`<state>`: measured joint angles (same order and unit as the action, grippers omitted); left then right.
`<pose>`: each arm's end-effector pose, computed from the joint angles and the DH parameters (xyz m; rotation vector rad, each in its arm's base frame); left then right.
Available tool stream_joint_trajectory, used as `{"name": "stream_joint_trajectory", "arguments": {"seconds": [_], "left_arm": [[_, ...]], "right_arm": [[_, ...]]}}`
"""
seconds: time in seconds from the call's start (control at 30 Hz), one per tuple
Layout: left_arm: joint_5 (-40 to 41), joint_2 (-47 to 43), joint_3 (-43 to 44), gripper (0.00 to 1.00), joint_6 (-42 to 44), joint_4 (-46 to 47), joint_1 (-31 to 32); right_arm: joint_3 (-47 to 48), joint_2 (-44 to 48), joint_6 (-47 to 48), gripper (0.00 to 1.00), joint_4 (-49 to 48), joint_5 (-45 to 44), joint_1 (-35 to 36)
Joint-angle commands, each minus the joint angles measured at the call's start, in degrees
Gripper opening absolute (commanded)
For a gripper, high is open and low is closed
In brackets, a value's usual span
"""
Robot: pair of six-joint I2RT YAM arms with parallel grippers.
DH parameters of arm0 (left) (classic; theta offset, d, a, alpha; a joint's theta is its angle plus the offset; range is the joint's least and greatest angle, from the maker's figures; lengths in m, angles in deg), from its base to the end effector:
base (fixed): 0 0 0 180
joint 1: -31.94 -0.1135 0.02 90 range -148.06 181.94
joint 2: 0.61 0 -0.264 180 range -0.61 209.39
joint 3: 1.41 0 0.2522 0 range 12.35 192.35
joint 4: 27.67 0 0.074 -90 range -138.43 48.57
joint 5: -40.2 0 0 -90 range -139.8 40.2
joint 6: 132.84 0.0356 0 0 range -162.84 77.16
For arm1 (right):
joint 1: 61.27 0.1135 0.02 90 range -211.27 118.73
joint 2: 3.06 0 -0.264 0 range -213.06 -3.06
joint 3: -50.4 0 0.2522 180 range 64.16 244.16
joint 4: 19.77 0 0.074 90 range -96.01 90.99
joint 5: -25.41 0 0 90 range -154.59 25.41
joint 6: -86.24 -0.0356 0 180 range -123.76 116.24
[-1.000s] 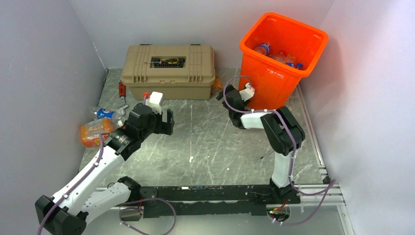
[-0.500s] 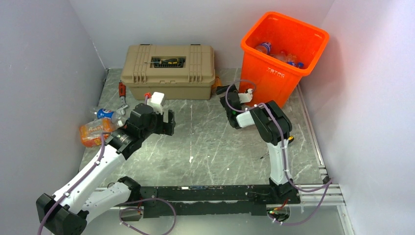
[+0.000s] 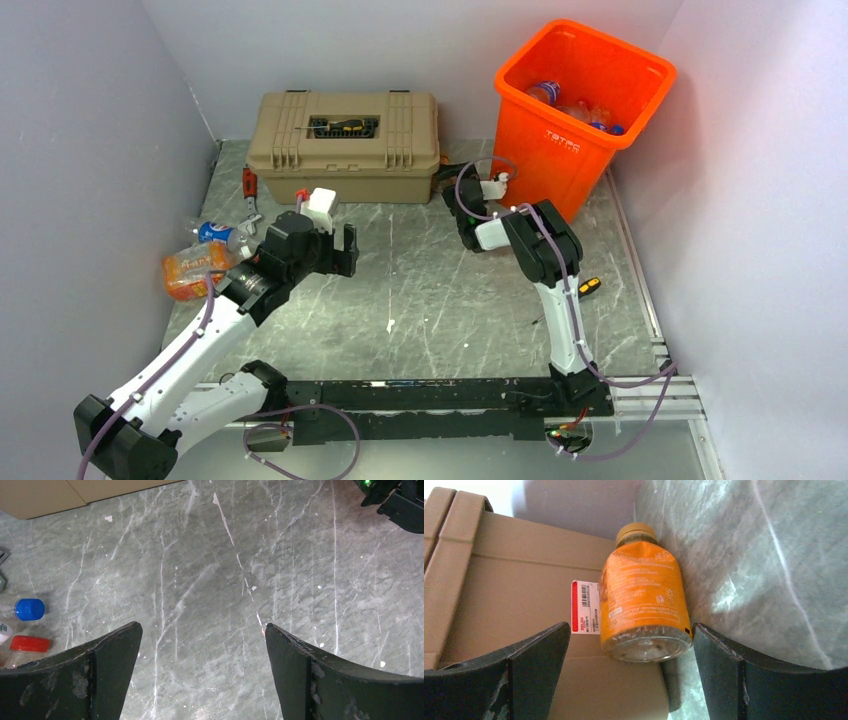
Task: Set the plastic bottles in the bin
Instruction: Pick up the plastic bottle at the center of the board.
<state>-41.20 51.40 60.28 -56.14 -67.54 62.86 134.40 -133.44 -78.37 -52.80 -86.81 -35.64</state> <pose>0.1747 -0.0985 0.3091 0.2324 2.0933 -0.3089 0.4288 0.1908 0.1073 1.0319 1.5702 0.8925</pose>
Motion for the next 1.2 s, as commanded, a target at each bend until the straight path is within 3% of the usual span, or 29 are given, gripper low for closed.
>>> {"name": "stream_joint_trajectory", "arguments": {"seconds": [0.0,0.27,0.77,1.17], "left_arm": [[-0.9,-0.4,2.7,0.99,-1.0,1.0,-0.2],[-1.0,-0.7,2.7,0.99,-1.0,1.1,-0.2],[-1.1,-1.0,2.7,0.99,-0.9,0.9,-0.2],[-0.4,-2.8,2.8,0.99,-0.8,1.0,-0.2]], "right_arm": [[3.1,-3.1,-0.2,0.95,2.3,2.6,-0.8],[4.4,-4.7,-1.0,0.86,4.7,2.8,-0.8],[1.2,-4.0,-0.7,0.52,0.7,3.0,-0.8],[-21.2,12.2,2.0,0.46,-6.1,0.4,2.4]]}}
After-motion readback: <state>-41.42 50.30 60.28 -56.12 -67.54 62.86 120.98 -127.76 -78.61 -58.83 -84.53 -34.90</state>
